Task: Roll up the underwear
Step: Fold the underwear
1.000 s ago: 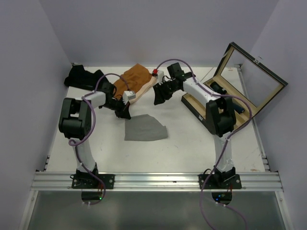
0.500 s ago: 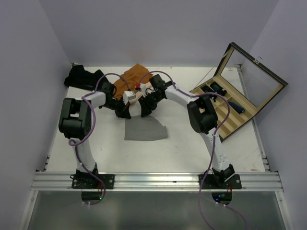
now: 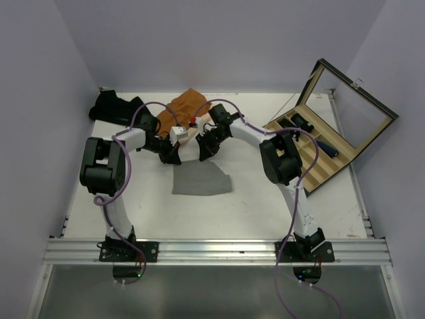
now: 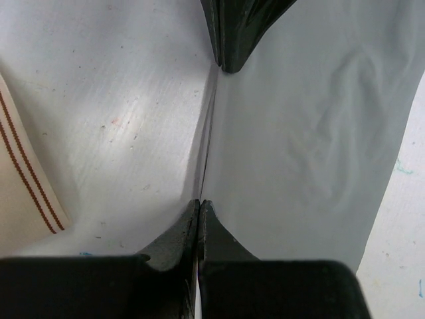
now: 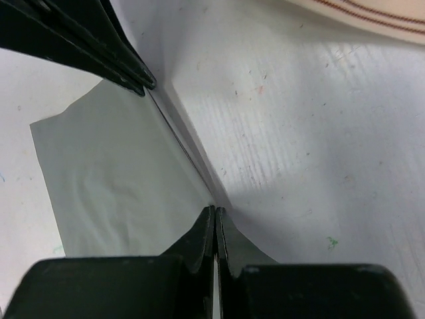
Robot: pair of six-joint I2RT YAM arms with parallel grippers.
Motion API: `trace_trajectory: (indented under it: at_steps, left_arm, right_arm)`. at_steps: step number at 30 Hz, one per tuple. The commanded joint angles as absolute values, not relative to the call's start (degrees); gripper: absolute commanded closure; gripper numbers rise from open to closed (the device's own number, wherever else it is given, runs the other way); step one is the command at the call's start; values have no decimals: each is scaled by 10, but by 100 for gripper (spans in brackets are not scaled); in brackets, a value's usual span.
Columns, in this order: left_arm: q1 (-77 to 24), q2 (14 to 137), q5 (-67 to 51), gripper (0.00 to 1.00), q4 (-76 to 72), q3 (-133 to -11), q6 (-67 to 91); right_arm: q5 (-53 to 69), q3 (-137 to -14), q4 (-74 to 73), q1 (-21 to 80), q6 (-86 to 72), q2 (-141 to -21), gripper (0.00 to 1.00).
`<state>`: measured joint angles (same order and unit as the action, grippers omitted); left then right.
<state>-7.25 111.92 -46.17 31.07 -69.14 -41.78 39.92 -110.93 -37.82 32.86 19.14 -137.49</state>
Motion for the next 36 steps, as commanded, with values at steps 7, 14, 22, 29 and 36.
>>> trace_trajectory:
  at_steps: [7,14,22,29,36]
  left_arm:
    - [-76,991,-499,100,293,-637,-451]
    - [-105,905,-490,100,321,-556,-523]
    - [-165,818,-410,100,264,-428,-538]
    - [-176,808,-359,84,216,-391,-548]
    - [-176,735,-390,67,282,-409,-566]
  right_arm:
    - [431,-1026,-379,341,209,-1256,100]
    - [439,-914,-352,360,203,-1171,100]
    - [426,-803,-356,405,227,-1109,90]
    - [410,-778,-374,415,214,-1084,60]
    - [403,-793,-381,353,165,-1035,60]
